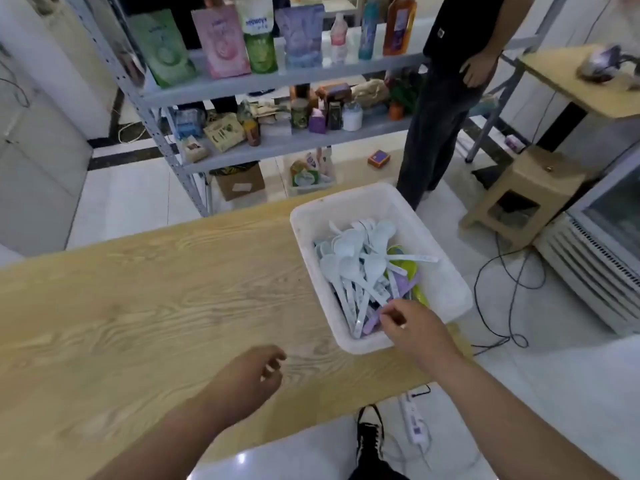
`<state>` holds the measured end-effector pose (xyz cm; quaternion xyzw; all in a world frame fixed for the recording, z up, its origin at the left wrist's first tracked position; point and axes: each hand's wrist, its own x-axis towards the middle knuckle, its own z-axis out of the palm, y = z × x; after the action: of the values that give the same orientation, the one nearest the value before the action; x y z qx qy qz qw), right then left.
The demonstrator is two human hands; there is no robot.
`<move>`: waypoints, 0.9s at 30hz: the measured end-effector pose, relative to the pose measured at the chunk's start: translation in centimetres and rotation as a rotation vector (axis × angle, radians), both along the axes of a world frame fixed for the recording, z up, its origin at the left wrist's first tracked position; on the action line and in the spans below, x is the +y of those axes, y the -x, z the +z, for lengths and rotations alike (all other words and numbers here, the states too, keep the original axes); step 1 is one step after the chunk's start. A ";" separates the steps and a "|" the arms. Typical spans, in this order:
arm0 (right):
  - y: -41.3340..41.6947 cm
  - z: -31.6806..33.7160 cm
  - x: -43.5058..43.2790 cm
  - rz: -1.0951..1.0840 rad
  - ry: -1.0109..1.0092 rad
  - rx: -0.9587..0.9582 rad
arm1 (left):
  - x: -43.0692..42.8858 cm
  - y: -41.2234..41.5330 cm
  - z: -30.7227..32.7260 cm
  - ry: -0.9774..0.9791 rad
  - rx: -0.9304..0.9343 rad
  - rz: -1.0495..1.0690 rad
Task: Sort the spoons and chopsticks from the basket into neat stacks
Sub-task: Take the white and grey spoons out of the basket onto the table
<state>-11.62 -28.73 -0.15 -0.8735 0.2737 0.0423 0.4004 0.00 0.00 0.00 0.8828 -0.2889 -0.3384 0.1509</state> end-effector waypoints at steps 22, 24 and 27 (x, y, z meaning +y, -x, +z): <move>-9.5 -8.4 -4.3 0.058 0.075 0.328 | -25.0 -4.6 -4.9 -0.009 0.101 0.755; -9.4 -8.2 -4.9 -0.018 -0.071 0.297 | -25.1 -4.8 -5.5 0.011 0.097 0.788; -8.9 -7.5 -5.8 -0.098 -0.219 0.235 | -24.7 -4.9 -6.2 0.019 0.124 0.708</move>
<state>-2.73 -34.55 -7.68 -0.7993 0.3545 0.1542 0.4601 4.92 -24.69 -6.19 0.9045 0.0414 -0.3152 0.2843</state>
